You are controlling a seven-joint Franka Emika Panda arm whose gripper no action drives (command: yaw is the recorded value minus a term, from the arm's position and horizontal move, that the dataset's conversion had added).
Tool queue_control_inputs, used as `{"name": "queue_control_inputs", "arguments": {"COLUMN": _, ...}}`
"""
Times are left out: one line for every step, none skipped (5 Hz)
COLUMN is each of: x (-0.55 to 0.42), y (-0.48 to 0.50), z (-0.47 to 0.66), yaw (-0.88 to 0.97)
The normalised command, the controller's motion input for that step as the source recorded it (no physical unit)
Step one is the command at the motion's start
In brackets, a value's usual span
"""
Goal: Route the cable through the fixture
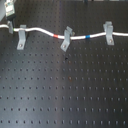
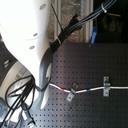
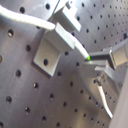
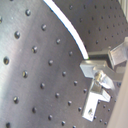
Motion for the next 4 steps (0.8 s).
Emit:
{"name": "queue_control_inputs", "arguments": {"x": -0.425, "y": -0.077, "z": 0.0, "yaw": 0.0}}
{"name": "queue_control_inputs", "arguments": {"x": -0.465, "y": 0.06, "z": -0.06, "yaw": 0.0}}
{"name": "queue_control_inputs", "arguments": {"x": 0.021, "y": -0.006, "z": 0.0, "yaw": 0.0}}
{"name": "queue_control_inputs", "arguments": {"x": 0.24, "y": 0.045, "z": 0.02, "yaw": 0.0}}
